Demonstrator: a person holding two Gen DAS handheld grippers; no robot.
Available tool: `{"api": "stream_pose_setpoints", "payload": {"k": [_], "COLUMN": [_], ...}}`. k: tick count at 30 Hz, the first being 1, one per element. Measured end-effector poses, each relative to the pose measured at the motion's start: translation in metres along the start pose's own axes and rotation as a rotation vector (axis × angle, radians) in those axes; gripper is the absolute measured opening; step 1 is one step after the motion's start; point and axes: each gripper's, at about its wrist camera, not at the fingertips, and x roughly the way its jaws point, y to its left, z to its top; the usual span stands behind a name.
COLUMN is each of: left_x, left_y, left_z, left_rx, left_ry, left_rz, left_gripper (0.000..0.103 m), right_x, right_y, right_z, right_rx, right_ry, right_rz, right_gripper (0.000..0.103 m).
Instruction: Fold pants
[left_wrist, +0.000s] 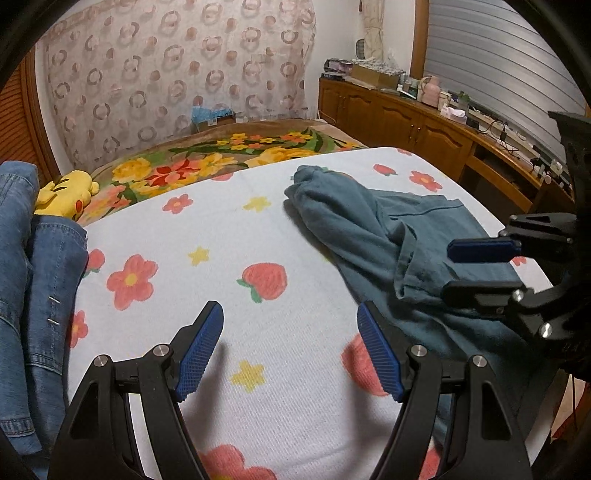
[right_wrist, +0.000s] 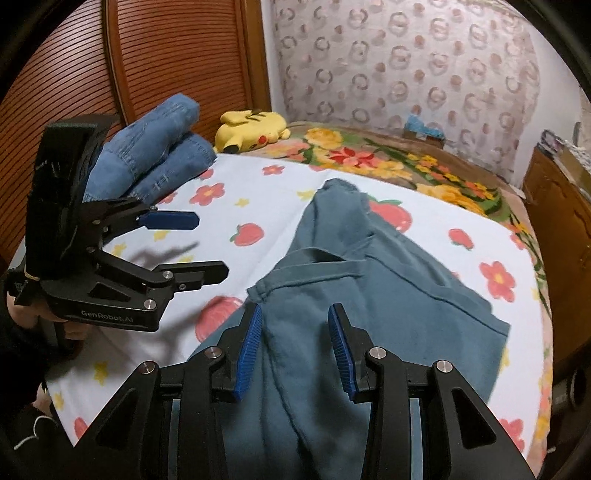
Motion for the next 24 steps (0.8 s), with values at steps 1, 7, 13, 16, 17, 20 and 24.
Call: {"api": "stream_pose_setpoints", "payload": {"k": [1, 7, 13, 16, 17, 20, 24], "left_x": [0.001, 0.008, 0.009, 0.009, 0.009, 0.010, 0.011], "left_y": [0.000, -0.001, -0.002, -0.003, -0.004, -0.005, -0.004], "left_z": [0.000, -0.004, -0.006, -0.006, -0.006, -0.006, -0.006], "left_rx": [0.001, 0.013, 0.015, 0.014, 0.014, 0.013, 0.009], "left_ry": [0.001, 0.022, 0.028, 0.031, 0.032, 0.037, 0.044], "left_rz": [0.000, 0.003, 0.000, 0.002, 0.002, 0.004, 0.007], "left_gripper": [0.076, 0.076, 0.076, 0.076, 0.076, 0.076, 0.076], "right_x": [0.003, 0.011, 0.006, 0.001, -0.003, -0.017, -0.033], "right_y": [0.001, 0.000, -0.002, -0.005, -0.008, -0.020, -0.032], "right_z": [0.002, 0.004, 0.004, 0.006, 0.006, 0.006, 0.002], "right_rx": [-0.003, -0.010, -0.008, 0.014, 0.011, 0.044, 0.060], "right_ry": [0.006, 0.038, 0.015, -0.015, -0.032, -0.065, -0.094], "right_rz": [0.008, 0.025, 0.026, 0.010, 0.006, -0.024, -0.087], "right_gripper": [0.039, 0.019, 0.005, 0.005, 0.004, 0.004, 0.004]}}
